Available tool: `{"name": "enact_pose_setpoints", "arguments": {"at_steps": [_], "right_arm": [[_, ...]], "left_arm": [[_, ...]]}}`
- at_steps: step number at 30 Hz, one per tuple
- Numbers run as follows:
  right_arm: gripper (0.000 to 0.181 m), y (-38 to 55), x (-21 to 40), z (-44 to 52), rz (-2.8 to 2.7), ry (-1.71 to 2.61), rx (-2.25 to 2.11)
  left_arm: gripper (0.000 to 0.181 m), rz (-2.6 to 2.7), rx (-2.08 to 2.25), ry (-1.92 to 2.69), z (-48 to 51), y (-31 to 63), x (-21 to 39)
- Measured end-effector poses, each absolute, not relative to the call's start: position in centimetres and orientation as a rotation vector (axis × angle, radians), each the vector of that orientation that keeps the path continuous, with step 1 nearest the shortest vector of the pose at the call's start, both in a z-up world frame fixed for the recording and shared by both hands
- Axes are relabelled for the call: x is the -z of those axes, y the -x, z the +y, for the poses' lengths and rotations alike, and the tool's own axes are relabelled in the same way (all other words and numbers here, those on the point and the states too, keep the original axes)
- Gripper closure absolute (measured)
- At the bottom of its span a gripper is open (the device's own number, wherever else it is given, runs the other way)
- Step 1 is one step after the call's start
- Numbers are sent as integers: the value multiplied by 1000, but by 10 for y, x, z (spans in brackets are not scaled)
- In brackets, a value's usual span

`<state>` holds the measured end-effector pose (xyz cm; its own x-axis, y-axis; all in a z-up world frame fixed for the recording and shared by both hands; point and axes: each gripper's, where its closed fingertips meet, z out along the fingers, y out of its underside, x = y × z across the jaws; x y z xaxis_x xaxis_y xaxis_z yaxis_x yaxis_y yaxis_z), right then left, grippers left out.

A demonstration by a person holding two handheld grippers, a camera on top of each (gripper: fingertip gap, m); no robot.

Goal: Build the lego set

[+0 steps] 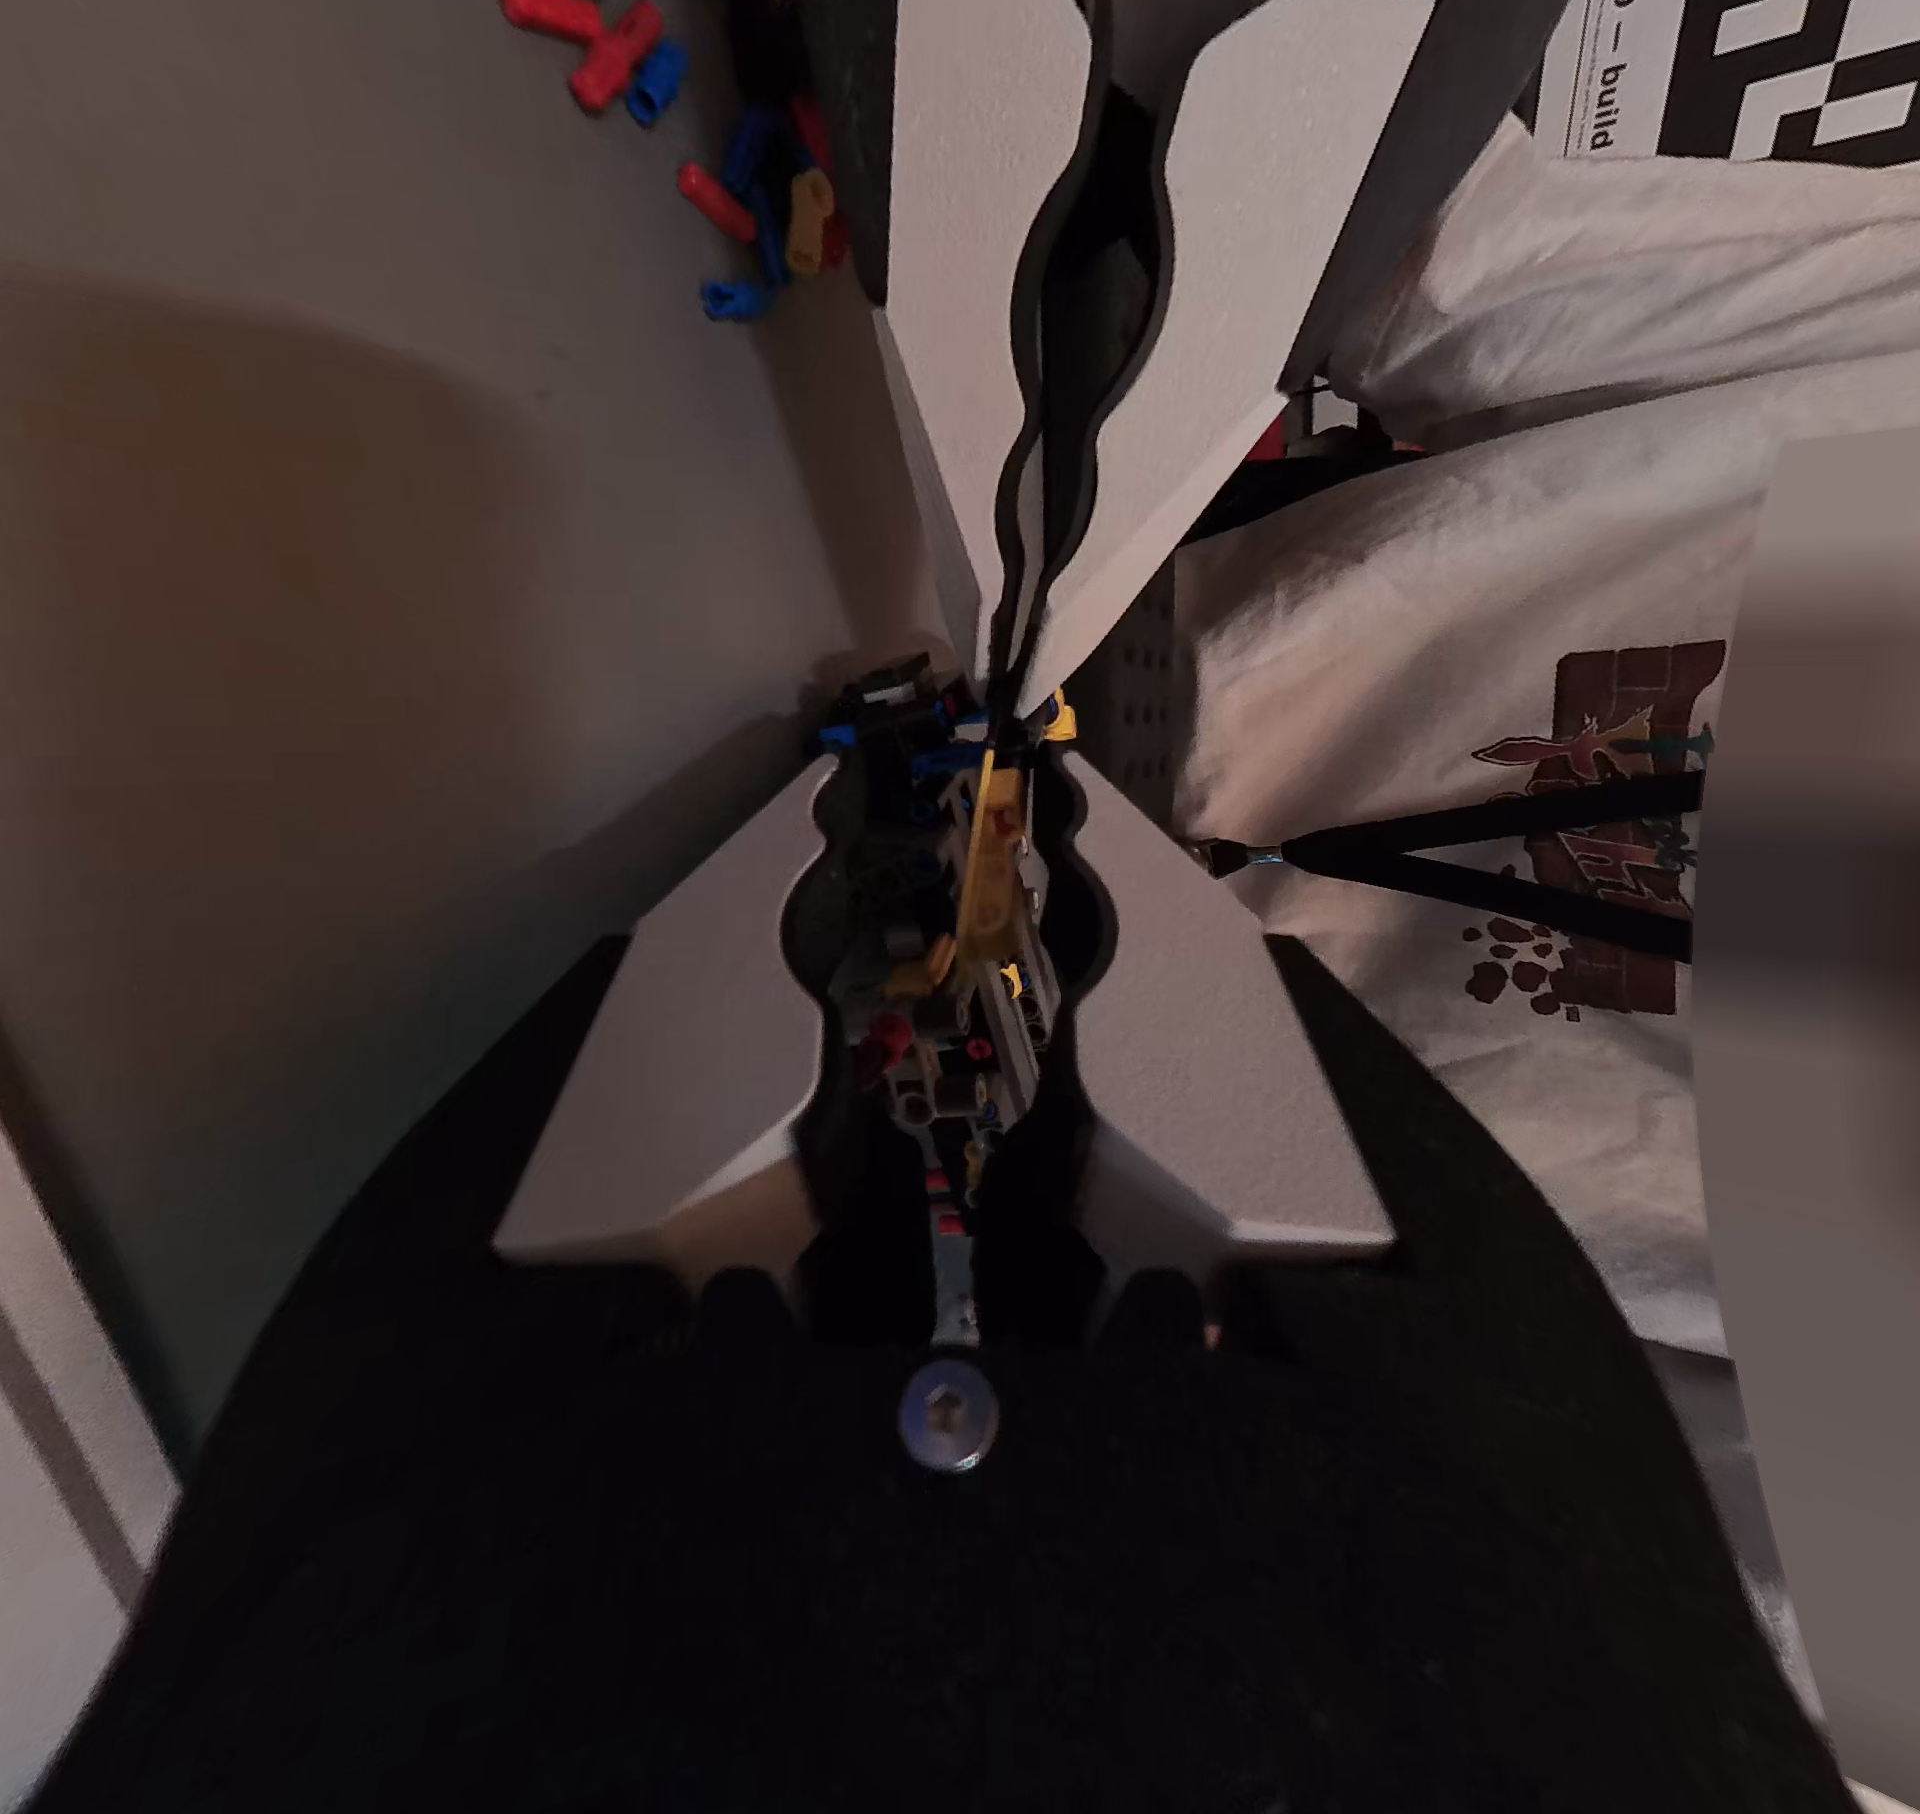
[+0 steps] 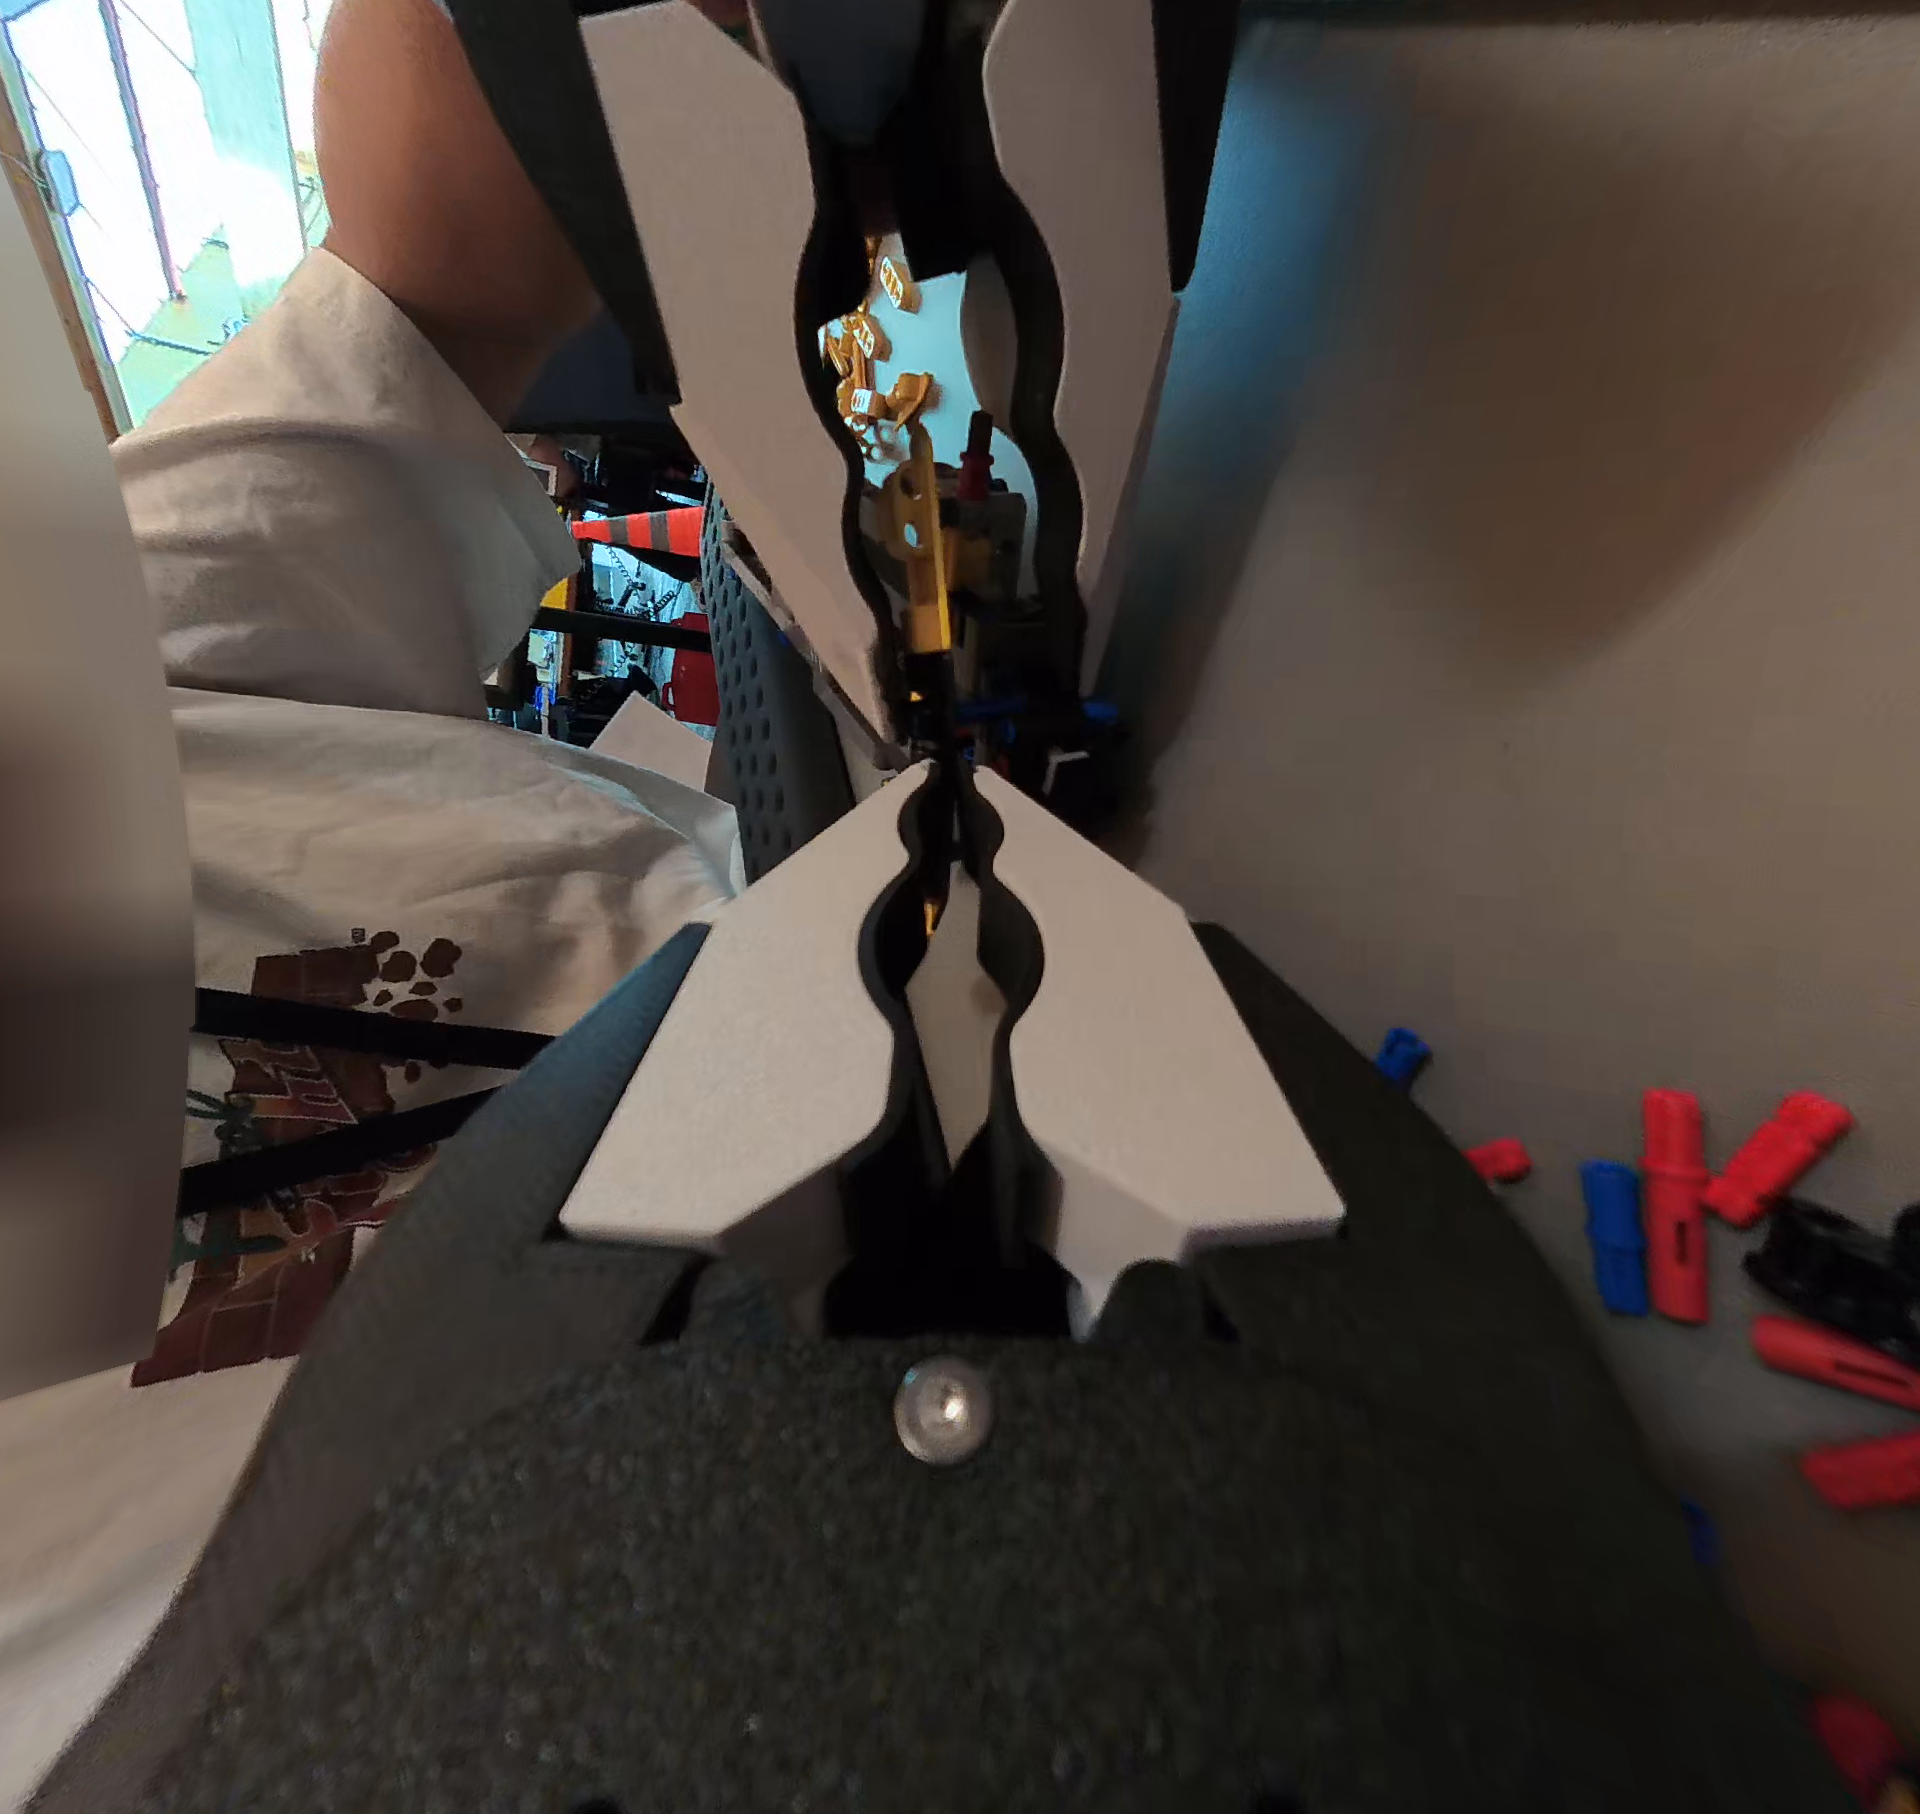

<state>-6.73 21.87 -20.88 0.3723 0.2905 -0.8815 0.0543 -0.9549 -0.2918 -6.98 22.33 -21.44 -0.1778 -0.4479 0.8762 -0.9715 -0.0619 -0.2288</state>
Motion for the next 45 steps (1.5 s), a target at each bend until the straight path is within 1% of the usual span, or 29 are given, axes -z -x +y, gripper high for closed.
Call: {"name": "enact_pose_setpoints", "arguments": {"at_steps": [5, 7, 11, 14, 15, 17, 21, 27, 30, 32, 34, 41, 44, 45], "right_arm": [[180, 67, 208, 219, -370, 2387, -1559], [168, 65, 202, 221, -395, 2322, -1553], [137, 57, 206, 224, -413, 2271, -1466], [129, 65, 219, 210, -465, 2327, -1507], [133, 68, 218, 207, -471, 2321, -1535], [133, 71, 215, 206, -468, 2306, -1572], [141, 67, 221, 203, -503, 2364, -1516], [152, 56, 206, 205, -551, 2335, -1114], [151, 61, 221, 194, -528, 2431, -891], [158, 70, 218, 191, -443, 2392, -888], [158, 70, 219, 192, -344, 2380, -877], [159, 70, 220, 189, -246, 2367, -945], [155, 67, 219, 190, -259, 2363, -950], [147, 67, 215, 191, -257, 2330, -993]], "left_arm": [[152, -1692, -1208, -1518, 223, 70, 214], [152, -1694, -1210, -1520, 222, 70, 214], [152, -1693, -1211, -1526, 222, 70, 214], [152, -1700, -1215, -1529, 222, 70, 214], [152, -1705, -1216, -1528, 222, 71, 214], [152, -1710, -1215, -1519, 221, 72, 213], [152, -1709, -1221, -1520, 220, 72, 214], [152, -1712, -1232, -1526, 221, 72, 214], [152, -1717, -1241, -1525, 221, 71, 214], [152, -1726, -1242, -1523, 220, 70, 214], [152, -1735, -1243, -1517, 220, 70, 214], [152, -1759, -1244, -1508, 219, 70, 214], [152, -1778, -1248, -1507, 219, 71, 213], [152, -1788, -1249, -1507, 219, 71, 213]]}}
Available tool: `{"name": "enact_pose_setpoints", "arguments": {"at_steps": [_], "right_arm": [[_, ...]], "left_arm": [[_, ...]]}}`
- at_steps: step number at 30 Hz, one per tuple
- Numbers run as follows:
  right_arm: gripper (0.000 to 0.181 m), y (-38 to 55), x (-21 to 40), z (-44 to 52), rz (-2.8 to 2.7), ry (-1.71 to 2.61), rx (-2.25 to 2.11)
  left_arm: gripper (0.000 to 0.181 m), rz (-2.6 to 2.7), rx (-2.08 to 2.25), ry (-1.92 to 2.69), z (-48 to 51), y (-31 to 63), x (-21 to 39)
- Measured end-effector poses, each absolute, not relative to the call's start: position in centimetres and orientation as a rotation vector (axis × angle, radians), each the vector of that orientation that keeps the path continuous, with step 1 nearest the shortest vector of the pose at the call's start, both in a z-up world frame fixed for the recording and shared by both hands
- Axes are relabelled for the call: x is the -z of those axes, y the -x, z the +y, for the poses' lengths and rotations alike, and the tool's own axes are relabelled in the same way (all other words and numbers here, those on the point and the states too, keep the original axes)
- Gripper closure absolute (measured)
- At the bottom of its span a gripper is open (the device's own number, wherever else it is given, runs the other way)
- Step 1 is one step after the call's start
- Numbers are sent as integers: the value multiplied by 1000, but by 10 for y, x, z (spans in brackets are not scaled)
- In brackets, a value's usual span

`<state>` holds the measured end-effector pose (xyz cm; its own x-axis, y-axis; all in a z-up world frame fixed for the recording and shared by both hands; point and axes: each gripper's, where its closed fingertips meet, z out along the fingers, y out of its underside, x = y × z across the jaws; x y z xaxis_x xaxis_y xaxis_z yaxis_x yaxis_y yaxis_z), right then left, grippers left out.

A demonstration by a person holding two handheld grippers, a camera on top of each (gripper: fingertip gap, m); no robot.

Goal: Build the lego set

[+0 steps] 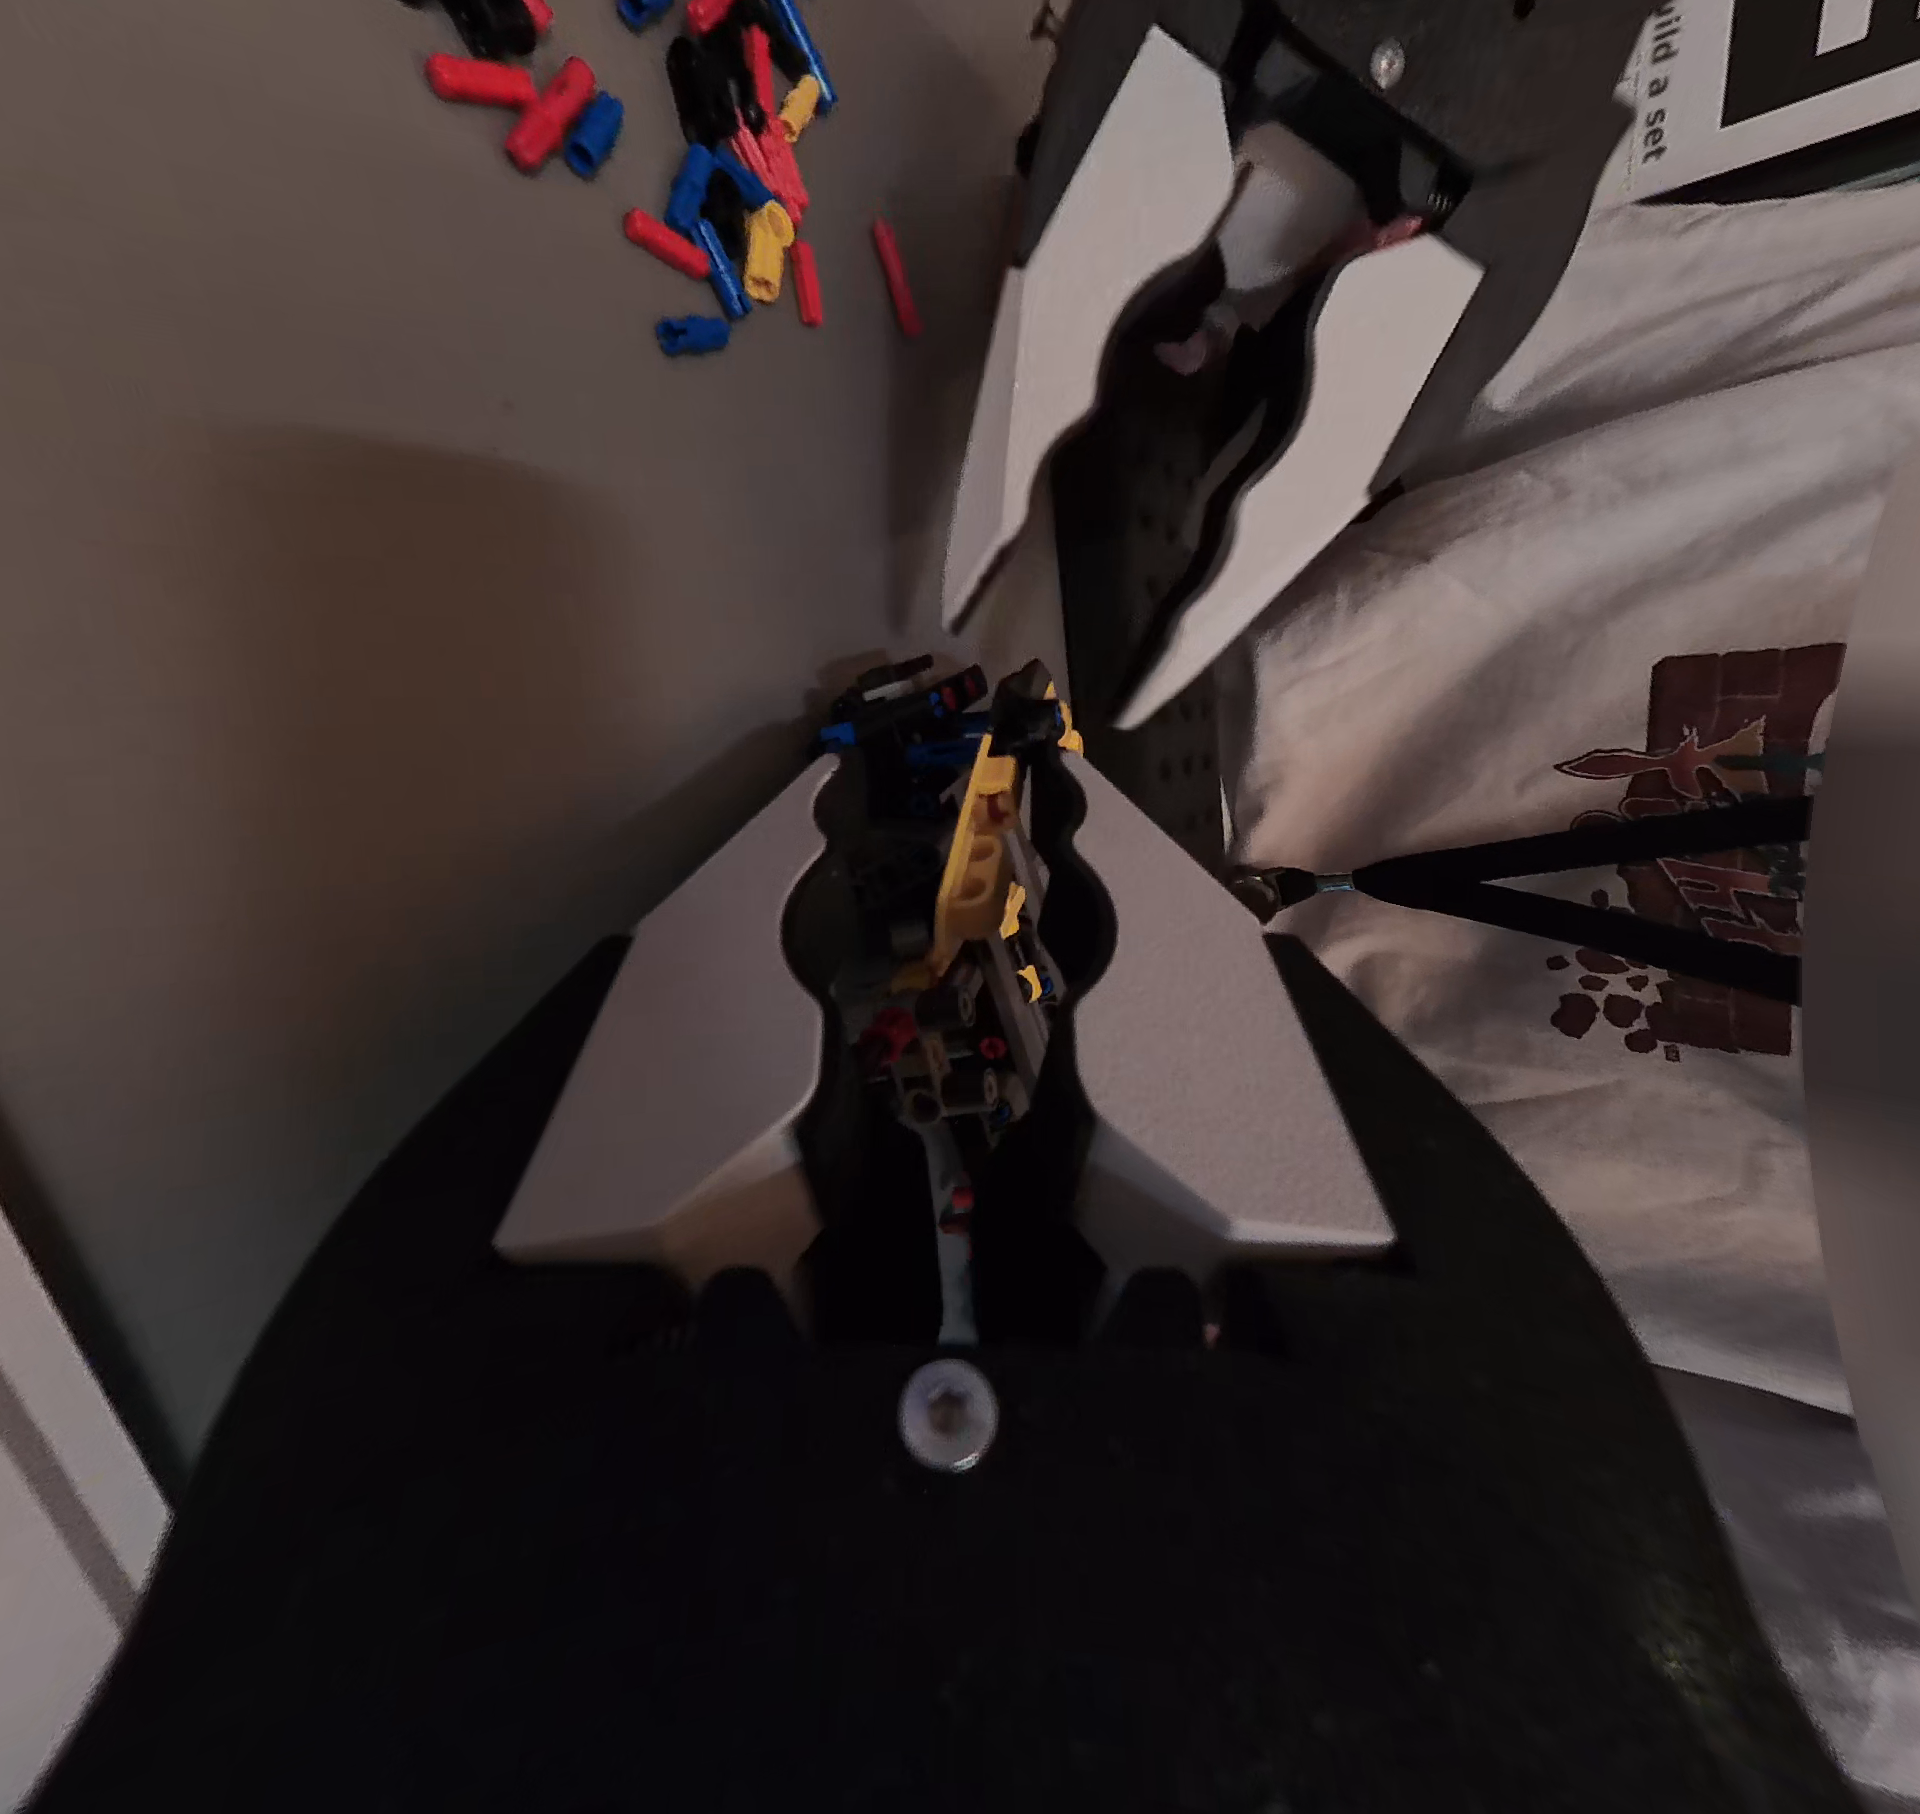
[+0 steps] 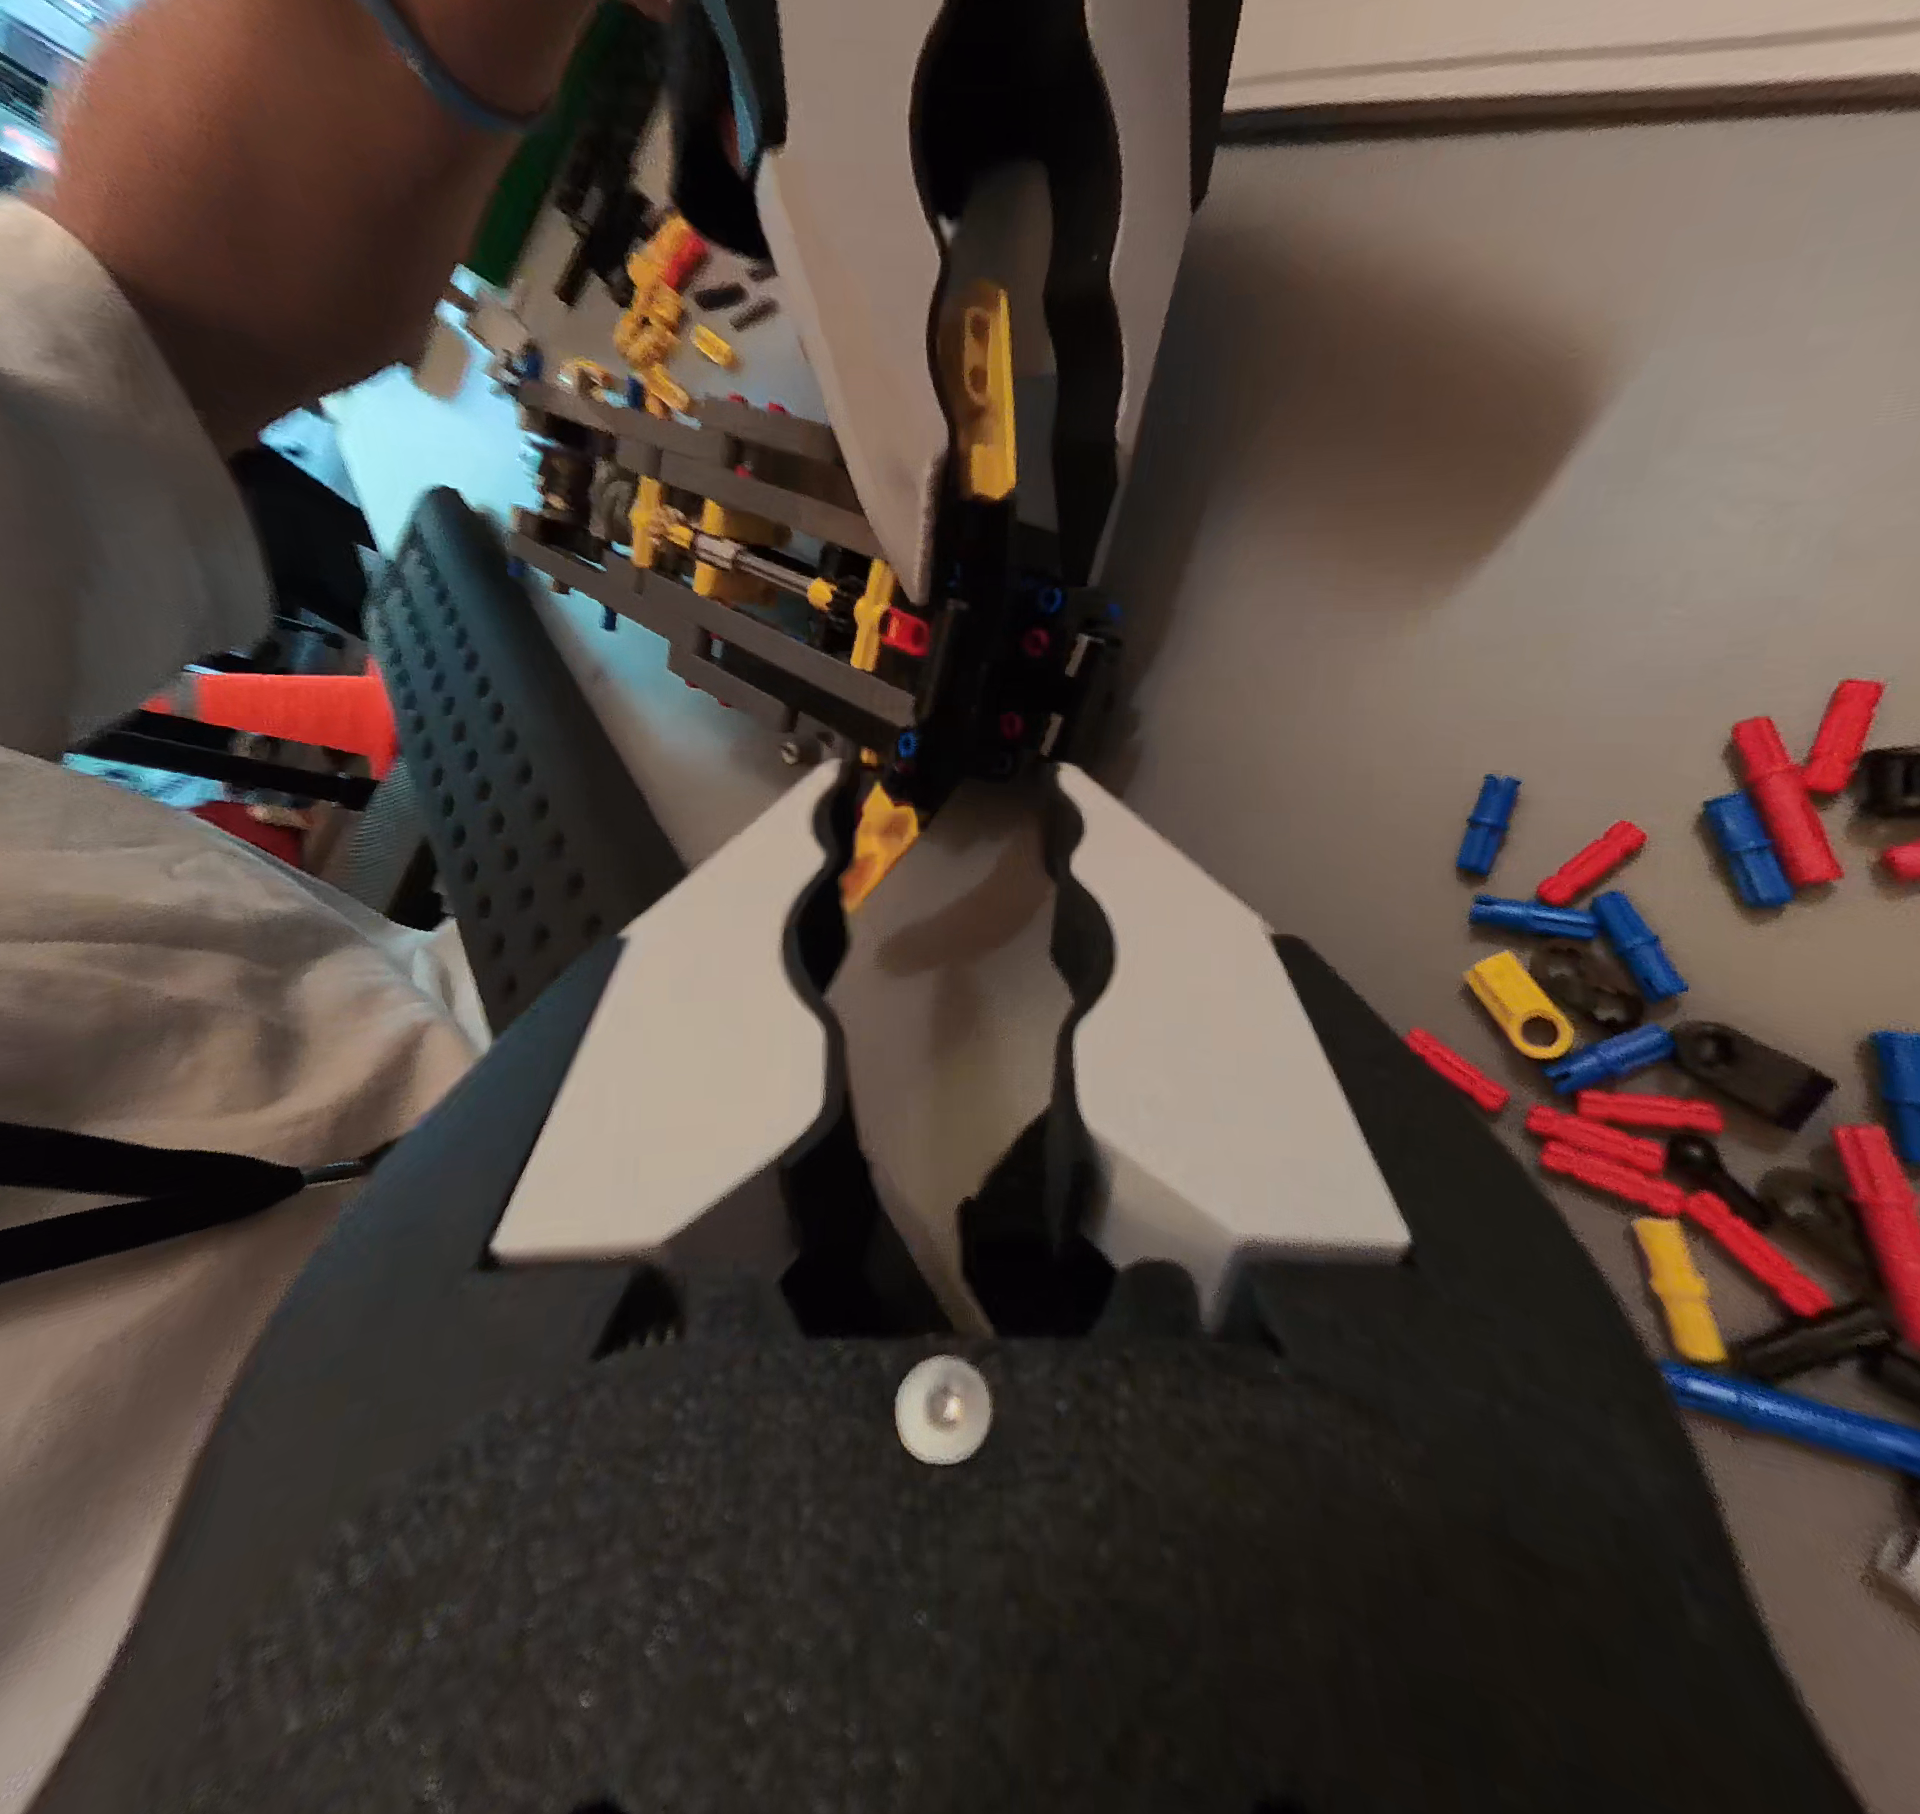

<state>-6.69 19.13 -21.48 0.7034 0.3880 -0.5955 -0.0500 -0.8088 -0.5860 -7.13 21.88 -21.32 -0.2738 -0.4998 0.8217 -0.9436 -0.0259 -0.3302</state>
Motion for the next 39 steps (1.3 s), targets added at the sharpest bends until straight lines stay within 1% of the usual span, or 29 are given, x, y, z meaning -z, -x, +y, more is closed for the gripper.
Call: {"name": "enact_pose_setpoints", "arguments": {"at_steps": [1, 2, 5, 6, 9, 10, 11, 12, 21, 32, 36, 39], "right_arm": [[133, 67, 212, 193, -241, 2307, -1052], [122, 68, 212, 193, -225, 2310, -1118], [116, 71, 219, 194, -240, 2331, -1271], [117, 73, 222, 195, -251, 2336, -1315], [126, 82, 223, 192, -307, 2327, -1491], [130, 82, 225, 192, -320, 2333, -1523], [139, 81, 227, 192, -332, 2346, -1542], [139, 81, 226, 191, -337, 2350, -1574], [140, 80, 231, 192, -420, 2381, -1525], [142, 78, 230, 190, -386, 2381, -1593], [139, 72, 226, 196, -336, 2347, -1583], [131, 67, 216, 207, -279, 2279, -1600]], "left_arm": [[153, -1797, -1250, -1509, 219, 71, 213], [152, -1806, -1251, -1510, 218, 72, 212], [152, -1836, -1251, -1512, 218, 72, 211], [152, -1845, -1251, -1514, 217, 72, 210], [153, -1865, -1252, -1524, 216, 72, 209], [153, -1869, -1252, -1525, 215, 72, 208], [152, -1869, -1251, -1524, 215, 73, 208], [153, -1875, -1251, -1526, 214, 73, 207], [153, -1918, -1275, -1530, 216, 72, 211], [153, -1894, -1286, -1564, 214, 68, 211], [152, -1867, -1345, -1585, 217, 66, 208], [153, -1864, -1339, -1582, 217, 65, 209]]}}
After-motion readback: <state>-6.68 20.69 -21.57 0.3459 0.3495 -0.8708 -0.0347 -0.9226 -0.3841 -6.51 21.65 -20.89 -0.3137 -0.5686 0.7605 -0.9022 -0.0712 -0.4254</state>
